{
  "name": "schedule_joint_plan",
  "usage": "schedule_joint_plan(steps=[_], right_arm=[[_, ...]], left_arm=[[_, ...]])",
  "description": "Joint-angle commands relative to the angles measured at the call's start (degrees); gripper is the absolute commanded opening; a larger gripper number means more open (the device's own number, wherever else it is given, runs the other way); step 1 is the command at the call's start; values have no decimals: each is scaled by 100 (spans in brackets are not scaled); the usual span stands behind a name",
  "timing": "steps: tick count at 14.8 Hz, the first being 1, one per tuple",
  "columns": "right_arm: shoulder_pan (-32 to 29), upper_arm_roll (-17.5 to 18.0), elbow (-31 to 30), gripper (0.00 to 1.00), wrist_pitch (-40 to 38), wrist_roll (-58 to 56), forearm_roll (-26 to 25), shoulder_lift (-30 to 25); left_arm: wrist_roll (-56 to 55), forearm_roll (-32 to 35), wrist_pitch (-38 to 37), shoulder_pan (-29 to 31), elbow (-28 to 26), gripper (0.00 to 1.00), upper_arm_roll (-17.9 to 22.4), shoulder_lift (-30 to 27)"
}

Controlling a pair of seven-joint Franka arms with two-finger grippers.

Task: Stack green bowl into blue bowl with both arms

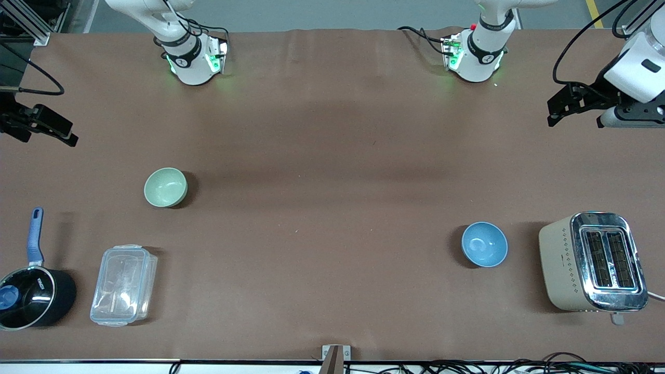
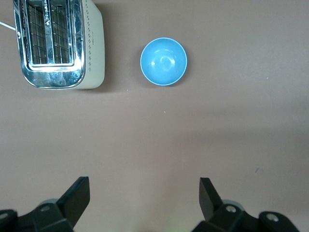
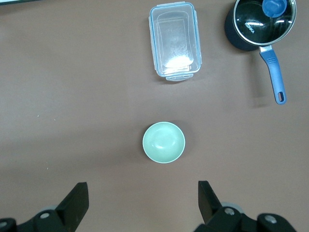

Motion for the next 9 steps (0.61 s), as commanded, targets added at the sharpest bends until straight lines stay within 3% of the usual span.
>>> schedule_joint_plan(steps=[1, 4, 7, 9], right_arm=[[-42, 58, -146, 100, 34, -73, 37, -118], [-42, 58, -154, 100, 16, -73, 37, -118], [-33, 58, -163, 100, -19, -73, 37, -127], [-42, 49, -163, 100, -37, -91, 37, -118]], left_arm=[[84, 110, -69, 11, 154, 100, -21, 25], [93, 75, -69, 28, 154, 100, -12, 112], [120, 110, -25, 28, 163, 100, 40, 796], [67, 171, 473, 11, 119, 100, 49, 1367]])
